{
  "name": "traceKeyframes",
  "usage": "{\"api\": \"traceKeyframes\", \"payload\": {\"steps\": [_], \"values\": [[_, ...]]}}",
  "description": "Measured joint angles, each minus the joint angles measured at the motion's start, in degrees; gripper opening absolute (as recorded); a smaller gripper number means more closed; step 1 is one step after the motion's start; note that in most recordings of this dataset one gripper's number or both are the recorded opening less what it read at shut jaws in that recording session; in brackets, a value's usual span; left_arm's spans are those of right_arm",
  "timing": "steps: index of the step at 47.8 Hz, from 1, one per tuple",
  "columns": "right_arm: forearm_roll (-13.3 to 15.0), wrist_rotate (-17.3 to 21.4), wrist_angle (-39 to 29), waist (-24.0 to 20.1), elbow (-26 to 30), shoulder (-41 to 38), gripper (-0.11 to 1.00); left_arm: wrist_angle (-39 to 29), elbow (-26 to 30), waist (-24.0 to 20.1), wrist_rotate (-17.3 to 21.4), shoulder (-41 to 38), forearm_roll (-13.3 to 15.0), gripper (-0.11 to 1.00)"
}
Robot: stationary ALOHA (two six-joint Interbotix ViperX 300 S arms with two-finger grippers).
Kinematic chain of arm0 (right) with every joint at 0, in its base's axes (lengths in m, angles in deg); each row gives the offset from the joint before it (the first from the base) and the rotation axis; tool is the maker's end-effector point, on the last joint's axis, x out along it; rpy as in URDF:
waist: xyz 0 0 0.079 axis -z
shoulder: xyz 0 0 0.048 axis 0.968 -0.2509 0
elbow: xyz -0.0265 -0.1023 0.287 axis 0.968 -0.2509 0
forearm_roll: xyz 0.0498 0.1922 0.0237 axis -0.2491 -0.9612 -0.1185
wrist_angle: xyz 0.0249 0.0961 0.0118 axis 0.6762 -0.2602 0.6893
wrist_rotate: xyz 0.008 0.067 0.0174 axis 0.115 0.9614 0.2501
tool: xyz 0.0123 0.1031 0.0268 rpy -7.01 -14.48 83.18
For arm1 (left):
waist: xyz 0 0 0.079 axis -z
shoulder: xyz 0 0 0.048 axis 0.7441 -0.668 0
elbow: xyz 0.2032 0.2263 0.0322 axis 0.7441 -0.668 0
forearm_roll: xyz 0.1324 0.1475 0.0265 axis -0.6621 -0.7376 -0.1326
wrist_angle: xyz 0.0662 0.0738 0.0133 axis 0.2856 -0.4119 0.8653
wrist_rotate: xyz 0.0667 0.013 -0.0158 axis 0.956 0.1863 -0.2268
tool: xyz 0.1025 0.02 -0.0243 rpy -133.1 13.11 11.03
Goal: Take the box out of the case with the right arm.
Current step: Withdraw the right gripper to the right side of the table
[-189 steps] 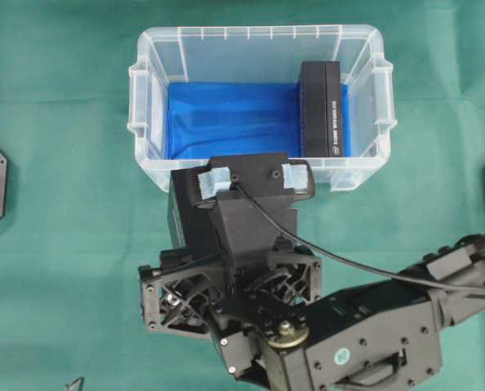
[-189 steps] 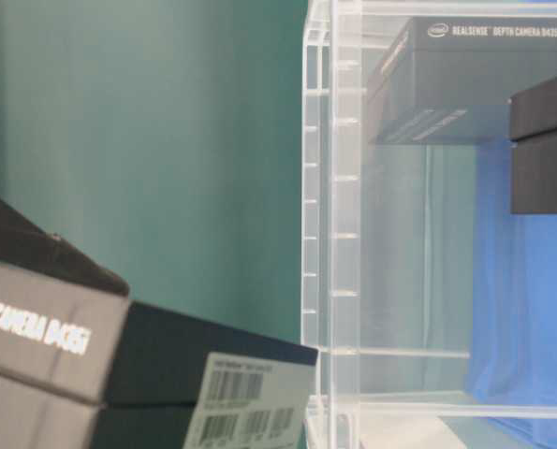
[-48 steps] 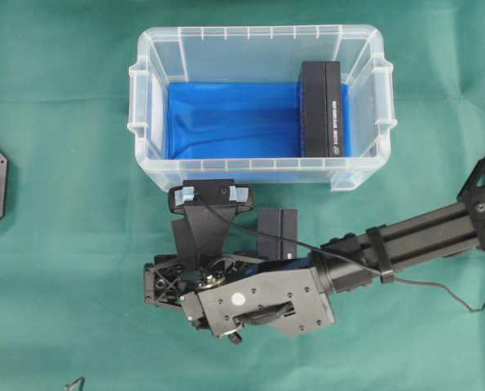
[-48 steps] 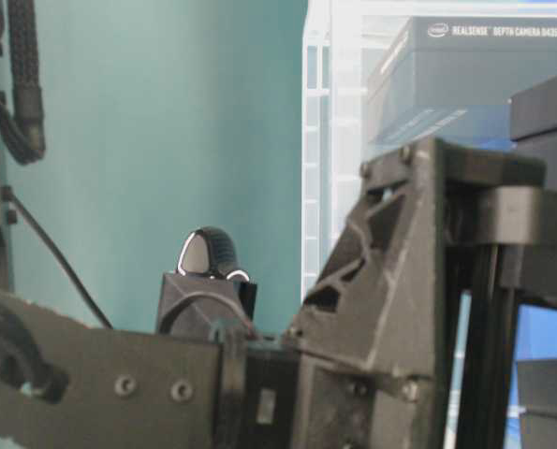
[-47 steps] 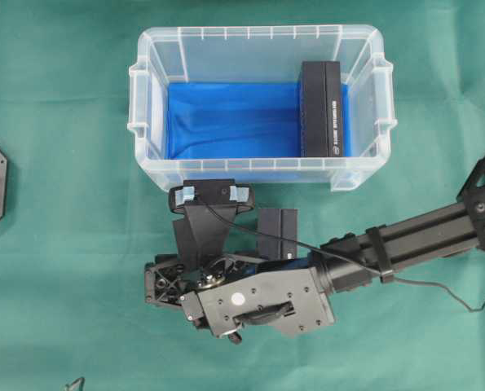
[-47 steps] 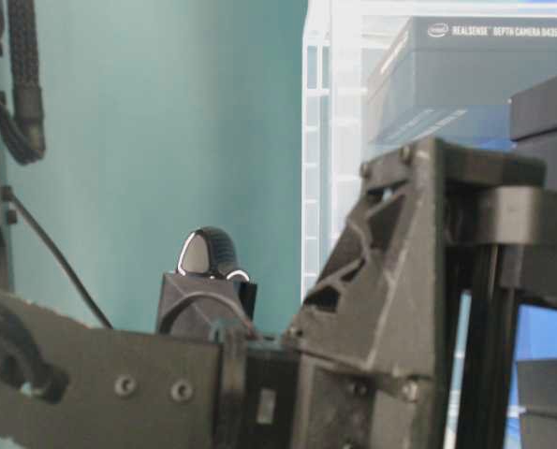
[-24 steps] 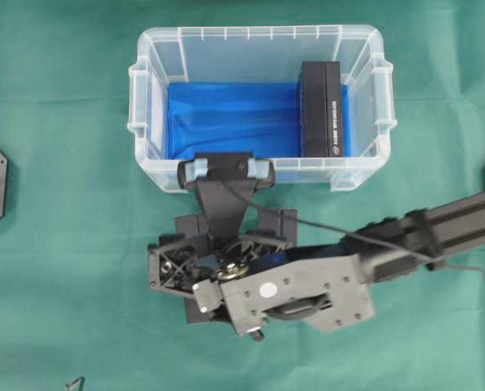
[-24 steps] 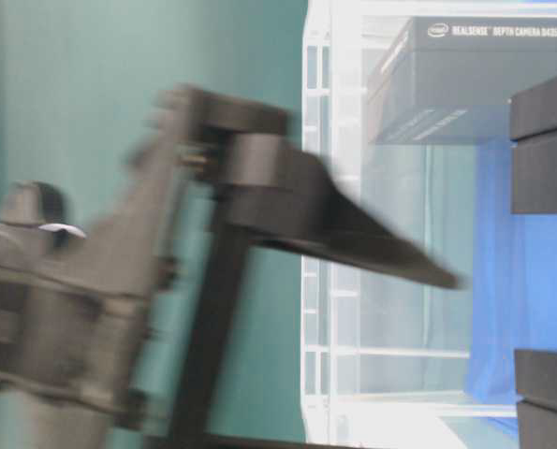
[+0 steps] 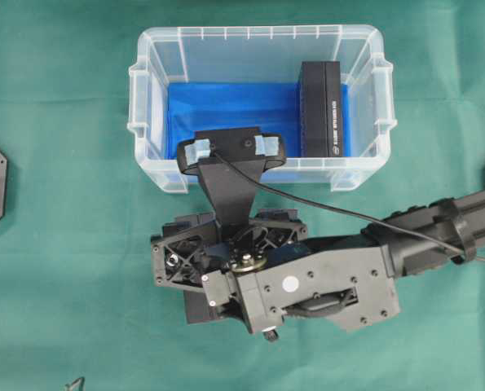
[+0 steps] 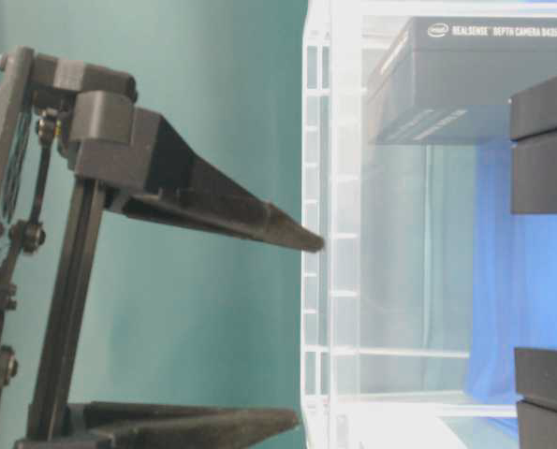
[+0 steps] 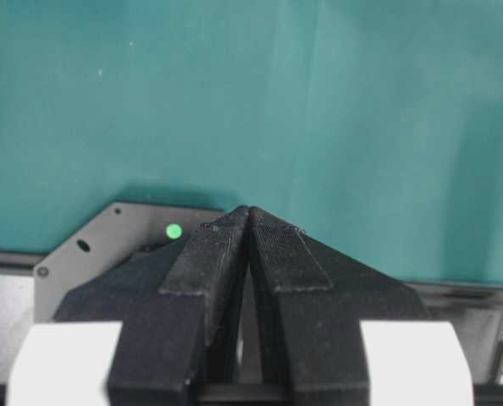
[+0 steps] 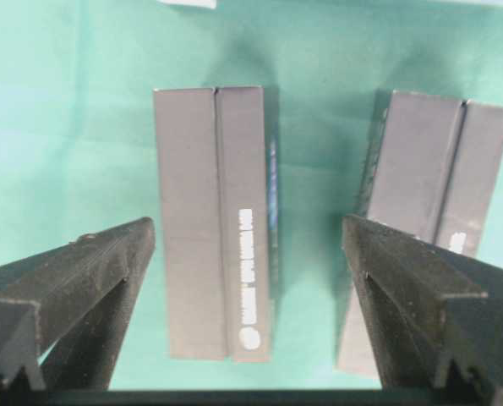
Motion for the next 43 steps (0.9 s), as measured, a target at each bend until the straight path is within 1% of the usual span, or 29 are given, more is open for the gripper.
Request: {"api": "traceKeyframes", "payload": {"steps": [7,10,15,18,28,35,43], "values": [[-0.2,-2.5,-2.2,-0.3,-0.4,1.2,0.91,0.0,0.0,0.0,-0.4,0.1,0.0,0.00],[-0.1,-2.6,-3.1,-0.6,-1.2,2.3,0.90,0.0,0.0,0.0,-0.6,0.0,0.0,0.00],[-0.1,-2.6,-3.7,-1.4,-4.3,4.9,0.90,0.0,0.0,0.0,-1.0,0.0,0.0,0.00],[-0.1,-2.3,-3.6,-2.0,-7.2,7.2,0.90,0.0,0.0,0.0,-1.1,0.0,0.0,0.00],[0.1,0.8,-3.1,-4.3,-18.0,15.7,0.90,0.0,0.1,0.1,-1.1,0.0,0.0,0.00],[0.2,3.8,-1.7,-6.1,-26.1,21.7,0.90,0.0,0.0,0.1,-1.1,0.1,0.0,0.00],[0.2,8.7,1.1,-9.3,-37.3,29.9,0.90,-0.1,0.0,0.0,-1.0,0.1,0.0,0.00]]}}
